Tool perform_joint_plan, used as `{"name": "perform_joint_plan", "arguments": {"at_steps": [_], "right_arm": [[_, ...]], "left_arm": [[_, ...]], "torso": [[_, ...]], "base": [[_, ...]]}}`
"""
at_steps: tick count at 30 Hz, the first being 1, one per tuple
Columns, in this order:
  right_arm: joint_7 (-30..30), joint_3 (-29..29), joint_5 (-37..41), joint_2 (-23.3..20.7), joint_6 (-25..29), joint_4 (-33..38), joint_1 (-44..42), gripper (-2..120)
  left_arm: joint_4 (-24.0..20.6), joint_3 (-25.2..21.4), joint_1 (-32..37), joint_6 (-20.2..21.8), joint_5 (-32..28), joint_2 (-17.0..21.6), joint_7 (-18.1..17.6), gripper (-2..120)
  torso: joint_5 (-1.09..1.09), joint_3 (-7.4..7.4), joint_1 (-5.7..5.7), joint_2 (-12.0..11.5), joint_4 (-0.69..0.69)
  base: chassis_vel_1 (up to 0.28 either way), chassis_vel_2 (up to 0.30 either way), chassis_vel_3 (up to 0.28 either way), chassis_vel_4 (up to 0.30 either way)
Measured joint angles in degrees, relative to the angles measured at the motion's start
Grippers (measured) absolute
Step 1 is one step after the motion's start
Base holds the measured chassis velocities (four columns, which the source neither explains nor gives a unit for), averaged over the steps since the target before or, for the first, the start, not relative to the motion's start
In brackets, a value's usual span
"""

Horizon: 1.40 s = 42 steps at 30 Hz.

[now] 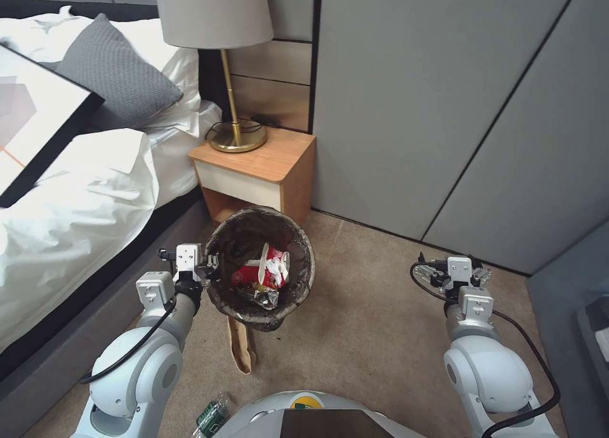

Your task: Pick up the trash bin, then pick up the garbage from the floor and place it into the trash bin.

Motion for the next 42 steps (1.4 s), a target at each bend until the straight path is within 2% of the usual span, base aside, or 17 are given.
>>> {"name": "perform_joint_plan", "arguments": {"at_steps": [42], "right_arm": [[0.6, -0.1, 2.2, -0.6, -1.2, 0.0, 1.0, 100]], "left_arm": [[-0.1, -0.5, -0.1, 0.0, -0.5, -0.3, -0.6, 0]], "torso": [[0.00, 0.00, 0.00, 0.0, 0.01]], "base": [[0.063, 0.063, 0.063, 0.064]]}}
